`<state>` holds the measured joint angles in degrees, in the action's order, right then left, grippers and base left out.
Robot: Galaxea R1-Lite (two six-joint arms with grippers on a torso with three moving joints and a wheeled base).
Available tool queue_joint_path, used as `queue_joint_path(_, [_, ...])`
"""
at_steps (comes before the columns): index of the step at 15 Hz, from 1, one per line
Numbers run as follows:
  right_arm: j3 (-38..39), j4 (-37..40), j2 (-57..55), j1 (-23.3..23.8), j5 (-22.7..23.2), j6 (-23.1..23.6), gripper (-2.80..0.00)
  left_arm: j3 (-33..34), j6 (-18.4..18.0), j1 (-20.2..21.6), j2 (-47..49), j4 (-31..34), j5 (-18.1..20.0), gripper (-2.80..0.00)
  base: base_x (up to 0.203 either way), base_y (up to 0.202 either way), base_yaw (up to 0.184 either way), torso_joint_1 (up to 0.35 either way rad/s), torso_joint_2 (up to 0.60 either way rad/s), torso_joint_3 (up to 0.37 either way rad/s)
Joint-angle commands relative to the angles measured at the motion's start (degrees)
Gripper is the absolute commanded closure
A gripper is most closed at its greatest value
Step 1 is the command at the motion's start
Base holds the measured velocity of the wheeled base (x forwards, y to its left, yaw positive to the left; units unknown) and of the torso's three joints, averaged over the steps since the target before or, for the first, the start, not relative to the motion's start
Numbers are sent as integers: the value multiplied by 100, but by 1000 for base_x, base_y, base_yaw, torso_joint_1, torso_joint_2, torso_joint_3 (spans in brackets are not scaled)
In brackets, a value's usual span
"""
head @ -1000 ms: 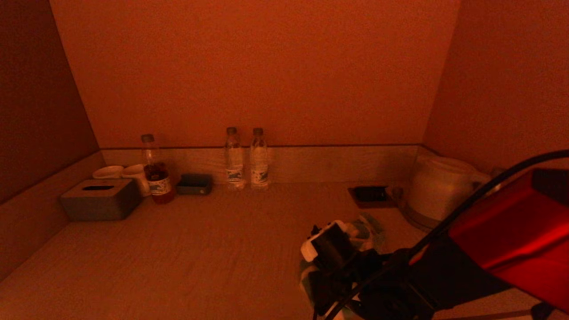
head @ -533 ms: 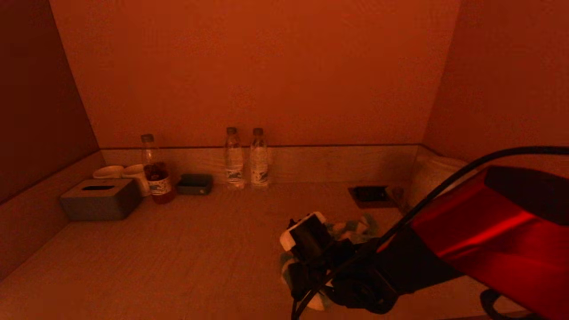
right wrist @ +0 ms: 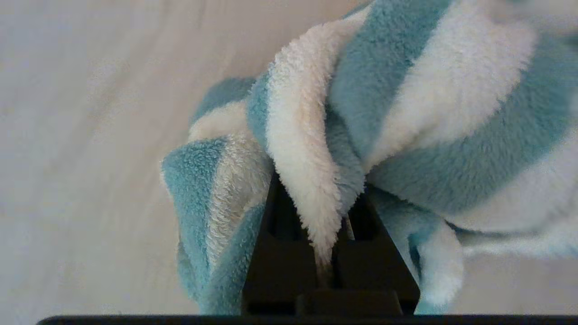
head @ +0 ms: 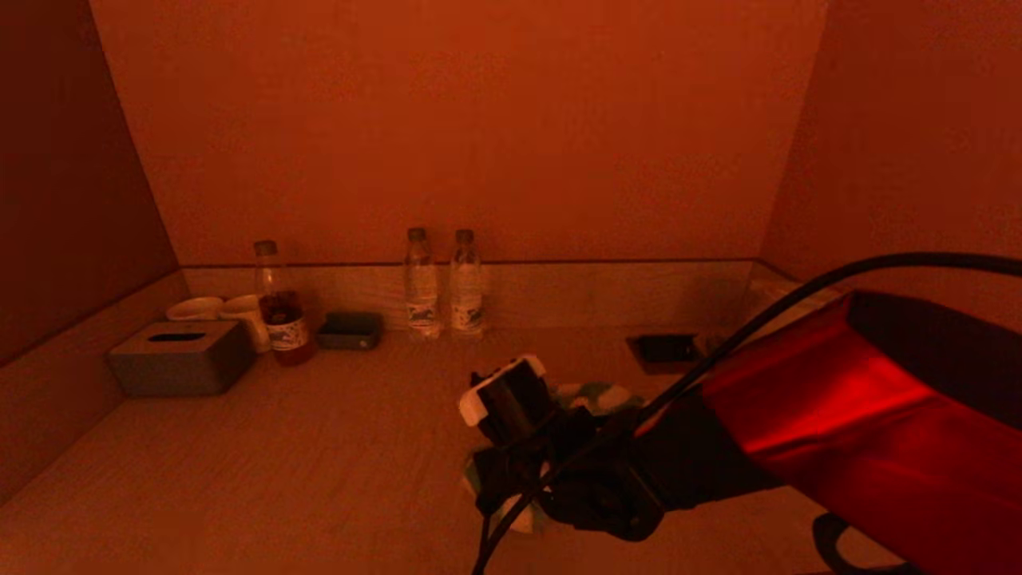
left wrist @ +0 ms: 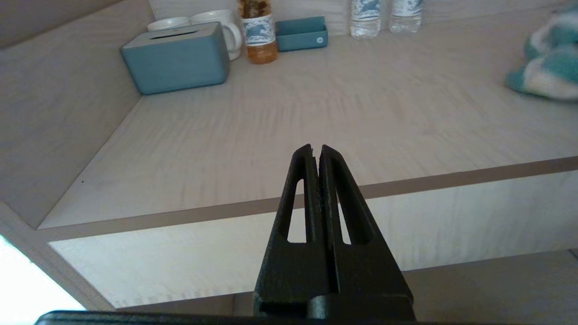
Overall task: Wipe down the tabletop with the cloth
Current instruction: Sweep the stains on the table, then place the tablecloth
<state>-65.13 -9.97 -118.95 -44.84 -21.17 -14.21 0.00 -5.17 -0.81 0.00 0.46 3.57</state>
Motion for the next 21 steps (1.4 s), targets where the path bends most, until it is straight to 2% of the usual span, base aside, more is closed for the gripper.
queue_joint_path(1, [-71,22,157,6,-292,17,0,0,-1,2,0,-2,3,0,0,0,0,0,0,0])
queue_joint_path(6, [-62,13,1295,273,-783,621,0,0,-1,2,0,-2,3,0,0,0,0,0,0,0])
queue_joint_path(8, [12,17,1497,386,-853,676,0,0,-1,2,0,-2,3,0,0,0,0,0,0,0])
queue_joint_path(11, [281,21,2345,915,-949,840,0,0,-1,2,0,-2,3,0,0,0,0,0,0,0])
queue_joint_path(14, [348,22,2404,989,-959,904,0,0,-1,2,0,-2,3,0,0,0,0,0,0,0])
queue_joint_path(17, [660,22,3192,1809,-959,1126,0,0,-1,2,0,-2,3,0,0,0,0,0,0,0])
queue_joint_path(19, [776,22,3289,1931,-946,1180,0,0,-1,2,0,-2,3,0,0,0,0,0,0,0])
queue_joint_path(21, [1097,3,3639,2728,-919,1207,0,0,-1,2,0,-2,3,0,0,0,0,0,0,0])
